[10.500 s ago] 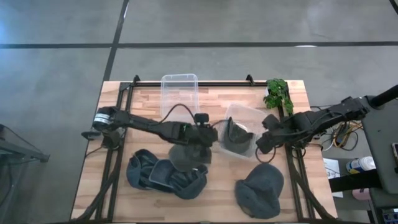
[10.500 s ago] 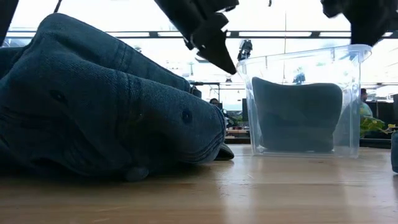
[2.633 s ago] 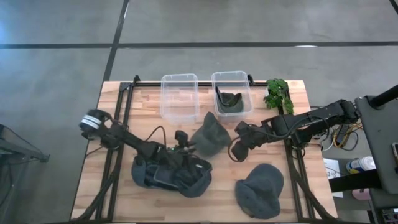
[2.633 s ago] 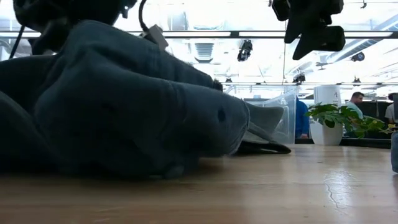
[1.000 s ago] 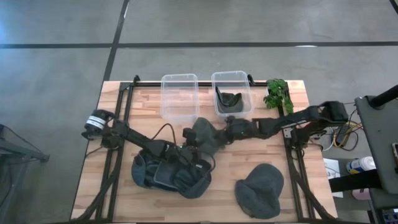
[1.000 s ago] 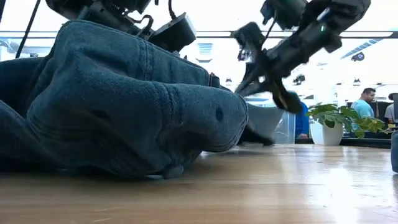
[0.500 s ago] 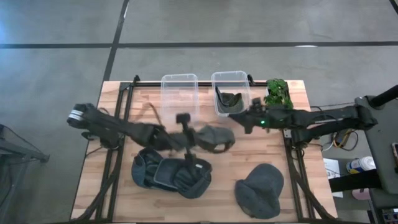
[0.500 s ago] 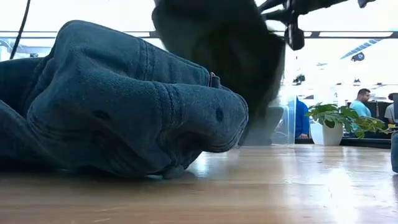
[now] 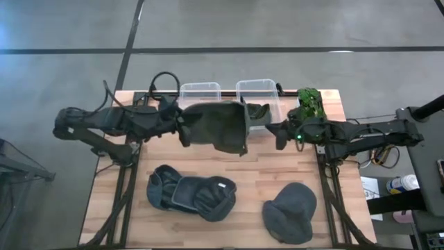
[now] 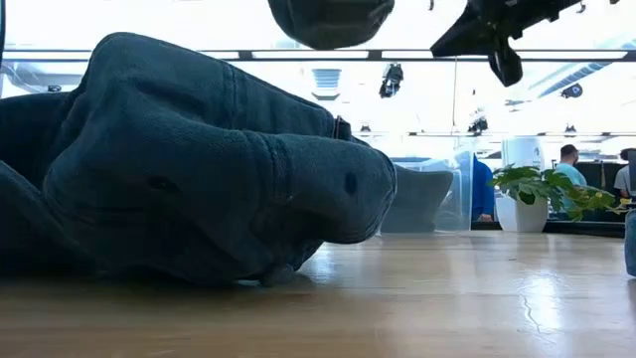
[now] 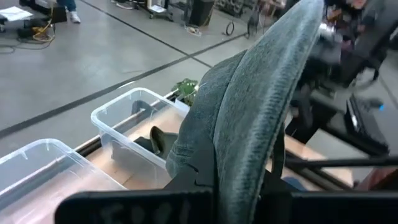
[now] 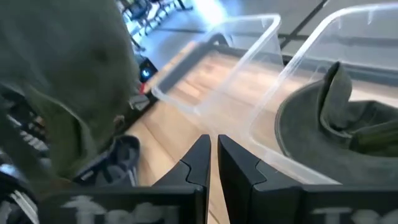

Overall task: Pick & Place hat
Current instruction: Put the gray cap into the right bin

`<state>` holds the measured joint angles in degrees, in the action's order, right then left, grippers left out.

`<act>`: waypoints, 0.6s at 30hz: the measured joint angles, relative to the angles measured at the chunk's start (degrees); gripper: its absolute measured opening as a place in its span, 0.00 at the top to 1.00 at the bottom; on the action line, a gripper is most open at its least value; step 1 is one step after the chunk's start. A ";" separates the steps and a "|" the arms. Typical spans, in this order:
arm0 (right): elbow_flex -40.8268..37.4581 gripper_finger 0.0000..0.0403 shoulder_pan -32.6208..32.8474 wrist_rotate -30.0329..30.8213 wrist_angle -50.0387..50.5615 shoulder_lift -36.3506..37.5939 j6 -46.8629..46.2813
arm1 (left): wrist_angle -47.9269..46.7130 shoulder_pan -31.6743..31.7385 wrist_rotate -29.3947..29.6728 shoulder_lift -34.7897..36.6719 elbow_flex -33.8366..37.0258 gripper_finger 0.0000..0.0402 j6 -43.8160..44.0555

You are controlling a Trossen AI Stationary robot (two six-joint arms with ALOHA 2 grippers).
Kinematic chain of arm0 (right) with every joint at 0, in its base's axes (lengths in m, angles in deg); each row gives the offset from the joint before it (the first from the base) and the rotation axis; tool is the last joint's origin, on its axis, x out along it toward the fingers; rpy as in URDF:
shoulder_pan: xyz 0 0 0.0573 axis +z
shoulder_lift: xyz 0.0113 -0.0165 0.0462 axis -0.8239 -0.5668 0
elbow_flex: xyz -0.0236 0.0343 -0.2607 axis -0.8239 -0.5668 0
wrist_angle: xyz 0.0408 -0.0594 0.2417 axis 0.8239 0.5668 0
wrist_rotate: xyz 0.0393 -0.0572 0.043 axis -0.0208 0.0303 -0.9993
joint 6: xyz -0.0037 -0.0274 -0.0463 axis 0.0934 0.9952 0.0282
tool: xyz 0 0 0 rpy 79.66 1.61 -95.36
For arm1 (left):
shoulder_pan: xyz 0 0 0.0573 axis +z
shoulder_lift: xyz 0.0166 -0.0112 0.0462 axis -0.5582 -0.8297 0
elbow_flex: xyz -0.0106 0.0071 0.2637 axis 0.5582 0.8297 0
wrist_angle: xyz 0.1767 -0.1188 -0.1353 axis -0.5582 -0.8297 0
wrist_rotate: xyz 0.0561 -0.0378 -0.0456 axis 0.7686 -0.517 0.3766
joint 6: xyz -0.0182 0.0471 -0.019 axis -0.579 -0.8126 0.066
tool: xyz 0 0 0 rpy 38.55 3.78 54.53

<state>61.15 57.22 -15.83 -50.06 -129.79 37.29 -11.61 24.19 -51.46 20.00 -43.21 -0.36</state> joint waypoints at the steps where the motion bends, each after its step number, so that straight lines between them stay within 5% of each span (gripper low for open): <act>1: 0.00 0.93 0.02 -0.04 -0.62 -1.11 -0.02 | 0.25 0.00 0.00 0.09 0.00 0.99 0.84; 9: 2.46 0.93 -0.01 -0.70 -9.47 -11.37 0.42 | 0.17 0.02 -1.66 -3.80 0.09 0.99 3.26; 18: 16.56 0.93 -0.03 -11.80 -8.79 -23.42 5.16 | 0.24 1.58 -2.34 -12.48 0.13 0.99 3.61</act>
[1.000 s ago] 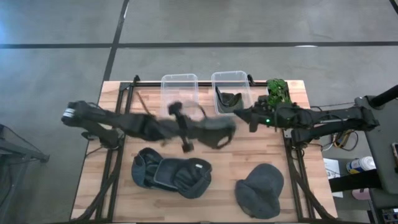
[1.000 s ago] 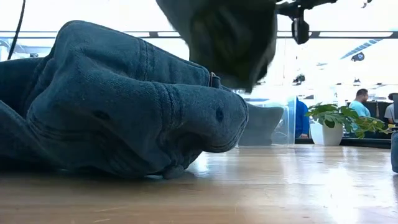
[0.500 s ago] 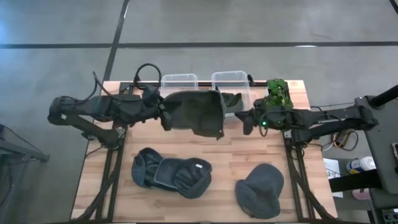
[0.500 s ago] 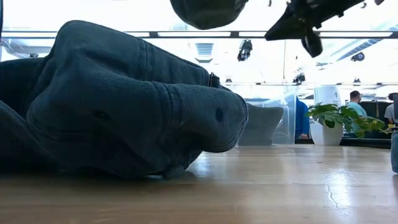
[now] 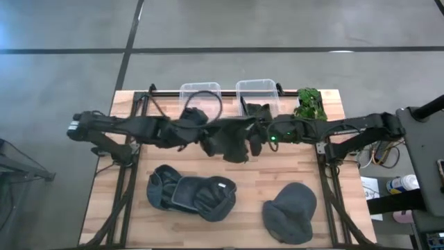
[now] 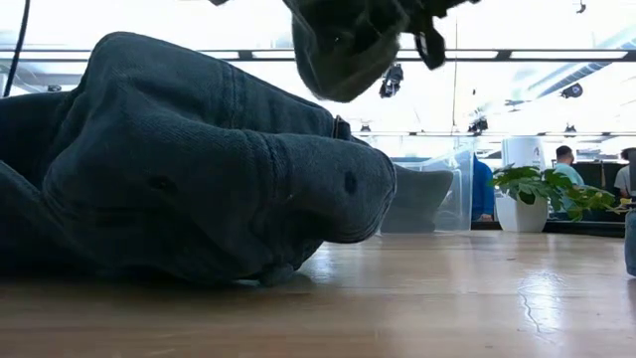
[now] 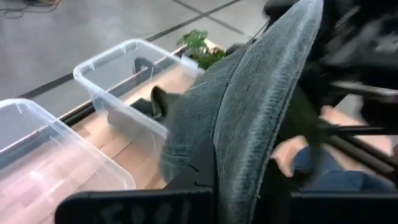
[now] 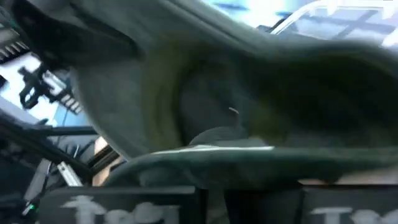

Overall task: Pick & Place hat
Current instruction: Put the gray cap into the right bin

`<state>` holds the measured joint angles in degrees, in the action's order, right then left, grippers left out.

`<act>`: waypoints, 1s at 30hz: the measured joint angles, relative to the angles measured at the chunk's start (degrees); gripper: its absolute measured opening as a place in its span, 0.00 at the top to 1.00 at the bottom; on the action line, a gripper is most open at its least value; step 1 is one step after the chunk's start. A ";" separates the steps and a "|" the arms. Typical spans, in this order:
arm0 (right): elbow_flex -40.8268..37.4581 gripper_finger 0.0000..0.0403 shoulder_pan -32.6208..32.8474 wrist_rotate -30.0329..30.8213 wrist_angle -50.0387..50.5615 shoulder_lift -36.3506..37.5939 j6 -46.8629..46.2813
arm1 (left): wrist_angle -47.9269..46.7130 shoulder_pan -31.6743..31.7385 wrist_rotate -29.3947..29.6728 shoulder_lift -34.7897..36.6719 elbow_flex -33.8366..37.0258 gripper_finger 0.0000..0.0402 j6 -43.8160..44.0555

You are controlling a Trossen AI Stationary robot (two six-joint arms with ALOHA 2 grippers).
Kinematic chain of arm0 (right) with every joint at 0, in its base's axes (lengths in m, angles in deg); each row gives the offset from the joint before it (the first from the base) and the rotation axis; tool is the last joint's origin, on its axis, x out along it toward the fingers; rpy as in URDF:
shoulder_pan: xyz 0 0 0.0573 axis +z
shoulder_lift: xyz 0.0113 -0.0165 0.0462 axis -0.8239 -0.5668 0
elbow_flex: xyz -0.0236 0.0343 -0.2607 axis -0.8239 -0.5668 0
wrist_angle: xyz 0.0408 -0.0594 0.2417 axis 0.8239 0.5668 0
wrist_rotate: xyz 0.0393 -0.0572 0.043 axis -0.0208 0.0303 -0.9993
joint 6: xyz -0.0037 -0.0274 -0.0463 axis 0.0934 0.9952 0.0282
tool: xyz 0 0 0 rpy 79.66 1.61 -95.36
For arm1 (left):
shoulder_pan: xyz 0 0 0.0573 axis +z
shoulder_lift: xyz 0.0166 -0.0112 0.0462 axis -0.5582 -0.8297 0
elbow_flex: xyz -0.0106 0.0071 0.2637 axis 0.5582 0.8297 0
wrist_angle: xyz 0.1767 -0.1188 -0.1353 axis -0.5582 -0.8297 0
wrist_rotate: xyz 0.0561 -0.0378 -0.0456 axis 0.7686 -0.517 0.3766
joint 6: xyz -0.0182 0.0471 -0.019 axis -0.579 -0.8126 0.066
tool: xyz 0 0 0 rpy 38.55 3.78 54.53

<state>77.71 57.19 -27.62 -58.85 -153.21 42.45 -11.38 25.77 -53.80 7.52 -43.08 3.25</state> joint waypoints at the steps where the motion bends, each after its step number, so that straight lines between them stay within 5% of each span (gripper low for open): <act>1: 1.98 0.93 0.00 -0.55 1.33 -1.40 0.27 | -0.02 0.26 -0.08 -0.75 0.00 0.99 0.13; 16: 24.84 0.93 -3.19 -0.80 29.06 -17.48 0.76 | 1.05 1.11 -3.92 -4.37 0.19 0.98 5.29; 30: 28.47 0.93 -2.08 -3.46 33.91 -9.29 15.40 | 7.41 4.39 -15.95 0.05 -0.02 0.98 8.32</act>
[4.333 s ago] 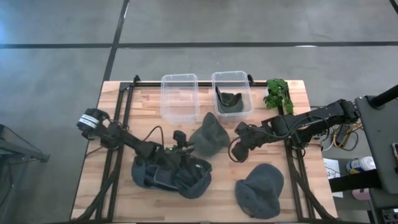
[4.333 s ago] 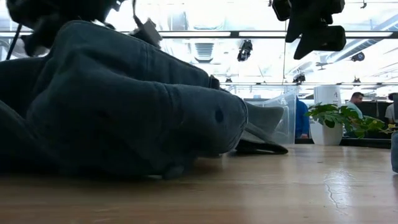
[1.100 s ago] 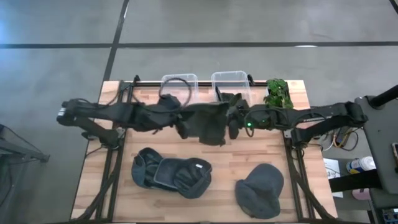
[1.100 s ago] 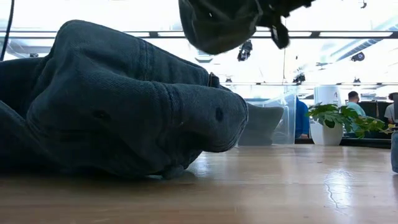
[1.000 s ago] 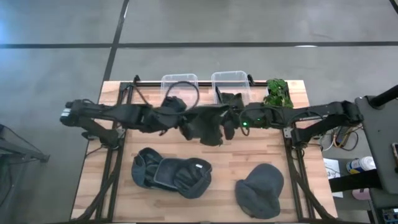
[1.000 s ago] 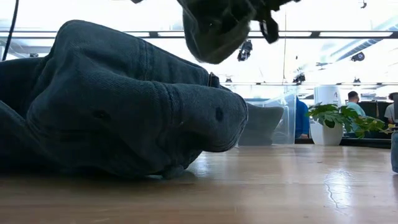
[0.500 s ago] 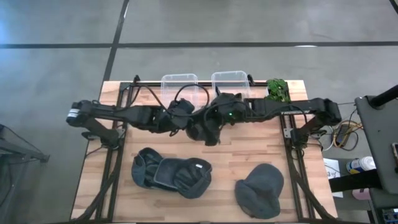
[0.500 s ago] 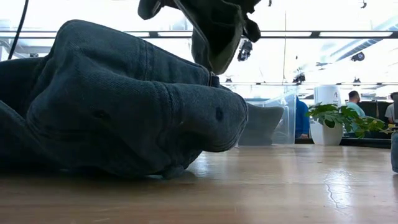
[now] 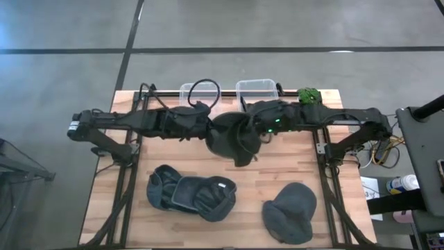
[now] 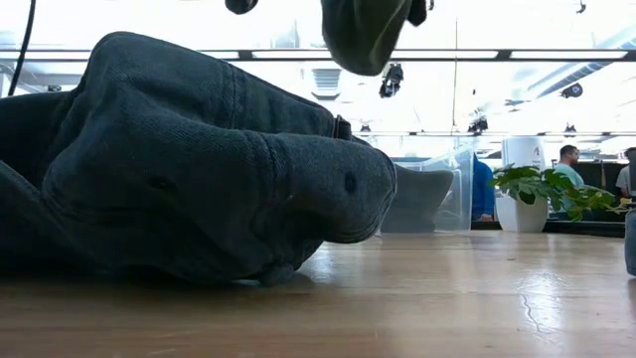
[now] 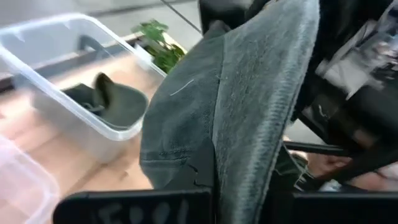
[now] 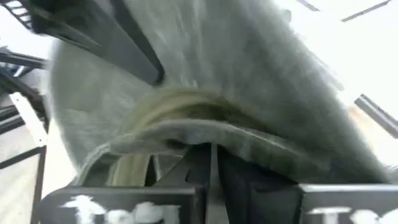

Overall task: Pick & Place hat
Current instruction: Put the gray cap into the right bin

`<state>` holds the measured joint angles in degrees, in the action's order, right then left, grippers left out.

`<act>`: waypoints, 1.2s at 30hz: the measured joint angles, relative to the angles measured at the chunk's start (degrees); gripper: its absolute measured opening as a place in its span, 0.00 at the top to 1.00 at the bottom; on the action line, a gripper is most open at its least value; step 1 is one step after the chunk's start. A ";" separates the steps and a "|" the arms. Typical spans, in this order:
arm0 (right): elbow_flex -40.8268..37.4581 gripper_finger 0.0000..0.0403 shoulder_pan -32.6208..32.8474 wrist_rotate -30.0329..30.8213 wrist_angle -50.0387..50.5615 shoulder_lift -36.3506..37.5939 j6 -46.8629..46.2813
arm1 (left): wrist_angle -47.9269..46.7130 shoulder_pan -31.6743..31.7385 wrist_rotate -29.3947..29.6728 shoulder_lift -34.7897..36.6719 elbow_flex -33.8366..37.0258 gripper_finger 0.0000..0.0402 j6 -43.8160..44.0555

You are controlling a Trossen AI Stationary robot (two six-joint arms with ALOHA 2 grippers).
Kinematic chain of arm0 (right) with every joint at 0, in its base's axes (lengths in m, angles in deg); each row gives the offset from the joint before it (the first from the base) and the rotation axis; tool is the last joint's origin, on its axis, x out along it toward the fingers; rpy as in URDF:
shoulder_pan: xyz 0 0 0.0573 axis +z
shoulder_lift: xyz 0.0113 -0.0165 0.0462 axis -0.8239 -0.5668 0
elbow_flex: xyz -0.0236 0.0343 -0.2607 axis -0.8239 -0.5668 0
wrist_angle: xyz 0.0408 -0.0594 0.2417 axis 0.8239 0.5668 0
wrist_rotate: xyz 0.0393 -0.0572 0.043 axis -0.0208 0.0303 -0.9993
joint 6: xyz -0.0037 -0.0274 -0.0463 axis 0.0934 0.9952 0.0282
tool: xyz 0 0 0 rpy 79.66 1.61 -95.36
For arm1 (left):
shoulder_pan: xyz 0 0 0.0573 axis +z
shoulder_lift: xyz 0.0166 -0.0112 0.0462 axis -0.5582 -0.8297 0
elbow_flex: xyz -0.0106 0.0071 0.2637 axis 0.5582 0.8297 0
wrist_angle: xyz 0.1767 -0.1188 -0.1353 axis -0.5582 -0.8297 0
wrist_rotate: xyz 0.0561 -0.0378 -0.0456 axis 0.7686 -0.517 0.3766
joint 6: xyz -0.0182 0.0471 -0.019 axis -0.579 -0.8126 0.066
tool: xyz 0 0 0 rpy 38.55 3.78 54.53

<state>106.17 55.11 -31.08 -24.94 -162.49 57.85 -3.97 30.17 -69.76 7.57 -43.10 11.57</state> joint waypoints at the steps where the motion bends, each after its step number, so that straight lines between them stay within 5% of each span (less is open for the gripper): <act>1: 0.00 0.93 -0.02 -0.25 0.38 1.15 0.43 | 0.26 0.94 -1.97 0.00 0.00 0.98 0.58; 9: 0.01 0.93 -0.04 1.27 7.68 9.76 1.11 | 4.66 10.15 -16.87 -0.55 1.94 0.98 6.42; 18: -0.55 0.93 -0.07 6.40 17.49 14.01 -3.89 | 29.50 19.42 -38.86 -1.91 17.68 0.98 23.99; 24: -0.79 0.93 -0.12 6.34 17.74 12.48 -4.90 | 54.75 20.32 -38.45 -3.29 31.77 0.98 39.66; 36: -0.90 0.93 2.01 10.29 34.64 16.81 -10.59 | 62.77 20.50 -35.63 -2.60 40.87 0.98 41.77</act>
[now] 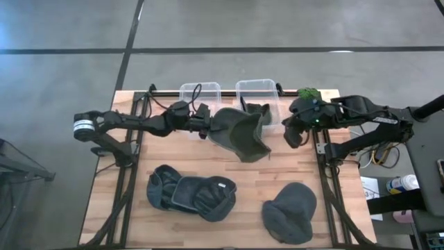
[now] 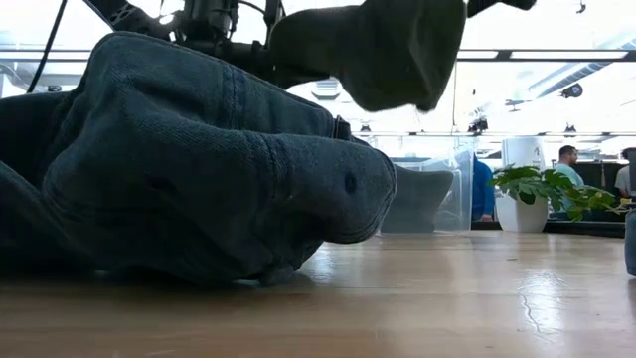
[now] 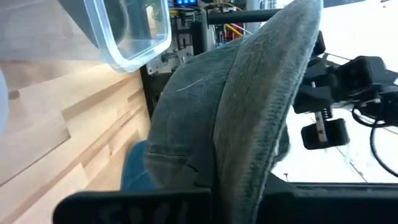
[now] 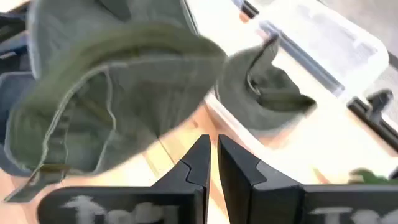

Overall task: Pick & Place hat
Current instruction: Put the gray cap into the right bin

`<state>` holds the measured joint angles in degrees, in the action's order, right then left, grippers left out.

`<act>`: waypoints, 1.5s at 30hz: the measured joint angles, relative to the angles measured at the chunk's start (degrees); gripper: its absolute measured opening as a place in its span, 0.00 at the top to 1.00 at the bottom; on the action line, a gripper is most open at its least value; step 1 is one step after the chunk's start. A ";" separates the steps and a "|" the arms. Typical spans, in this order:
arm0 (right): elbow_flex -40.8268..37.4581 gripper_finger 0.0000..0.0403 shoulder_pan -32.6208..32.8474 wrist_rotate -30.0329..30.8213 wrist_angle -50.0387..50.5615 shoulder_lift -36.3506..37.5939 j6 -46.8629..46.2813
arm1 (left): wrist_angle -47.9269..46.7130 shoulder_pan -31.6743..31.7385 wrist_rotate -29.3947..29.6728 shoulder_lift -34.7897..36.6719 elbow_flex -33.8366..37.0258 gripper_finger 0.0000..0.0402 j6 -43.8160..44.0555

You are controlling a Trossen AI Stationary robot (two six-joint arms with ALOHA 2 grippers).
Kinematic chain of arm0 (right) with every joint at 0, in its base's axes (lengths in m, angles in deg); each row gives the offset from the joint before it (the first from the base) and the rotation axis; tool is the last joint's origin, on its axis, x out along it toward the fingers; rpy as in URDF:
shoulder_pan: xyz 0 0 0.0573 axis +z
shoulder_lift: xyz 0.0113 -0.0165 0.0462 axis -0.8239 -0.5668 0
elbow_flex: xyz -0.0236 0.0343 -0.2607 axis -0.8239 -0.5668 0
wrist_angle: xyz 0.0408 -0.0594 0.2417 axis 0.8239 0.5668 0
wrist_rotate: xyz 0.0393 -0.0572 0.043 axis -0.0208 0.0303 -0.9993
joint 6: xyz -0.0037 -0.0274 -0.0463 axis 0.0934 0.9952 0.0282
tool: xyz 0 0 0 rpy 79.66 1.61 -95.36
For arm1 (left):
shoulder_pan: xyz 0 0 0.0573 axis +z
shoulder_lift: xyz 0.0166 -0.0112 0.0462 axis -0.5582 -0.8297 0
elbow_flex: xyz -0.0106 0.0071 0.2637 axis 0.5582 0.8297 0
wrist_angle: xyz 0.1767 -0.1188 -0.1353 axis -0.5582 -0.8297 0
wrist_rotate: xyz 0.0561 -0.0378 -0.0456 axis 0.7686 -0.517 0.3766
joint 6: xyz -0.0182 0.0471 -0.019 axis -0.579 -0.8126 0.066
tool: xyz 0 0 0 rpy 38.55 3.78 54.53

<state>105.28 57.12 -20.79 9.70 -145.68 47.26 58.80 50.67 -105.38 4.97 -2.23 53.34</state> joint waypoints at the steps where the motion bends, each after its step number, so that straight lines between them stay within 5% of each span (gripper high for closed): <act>1: -0.39 0.93 0.02 -0.01 0.83 0.26 -0.60 | 0.81 0.03 0.01 0.00 0.22 0.98 0.18; 8: -6.47 0.93 1.52 -9.00 -6.09 -1.68 -0.49 | 2.94 0.43 0.04 0.00 -0.10 0.98 0.61; 13: -10.65 0.93 1.81 -13.00 -20.36 -5.50 1.39 | 2.92 0.45 0.29 0.00 -0.22 0.98 0.19; 18: -11.17 0.93 1.56 -13.92 -30.26 -11.45 3.42 | 2.70 0.20 1.14 0.00 -0.22 0.98 0.19; 28: -9.75 0.93 0.58 -12.73 -29.70 -22.01 1.64 | -0.42 -0.88 1.56 0.00 -0.22 0.98 -1.64; 35: -6.35 0.93 0.55 -8.19 -22.10 -18.11 0.55 | -2.66 -1.48 1.02 0.13 0.20 0.98 -4.24; 45: -6.96 0.93 2.71 -10.49 -22.58 -8.42 -5.77 | -2.52 -1.38 1.68 0.13 0.28 0.98 -4.83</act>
<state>98.31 59.84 -31.28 -12.88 -154.10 41.50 56.28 49.29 -103.70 5.10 -1.94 48.51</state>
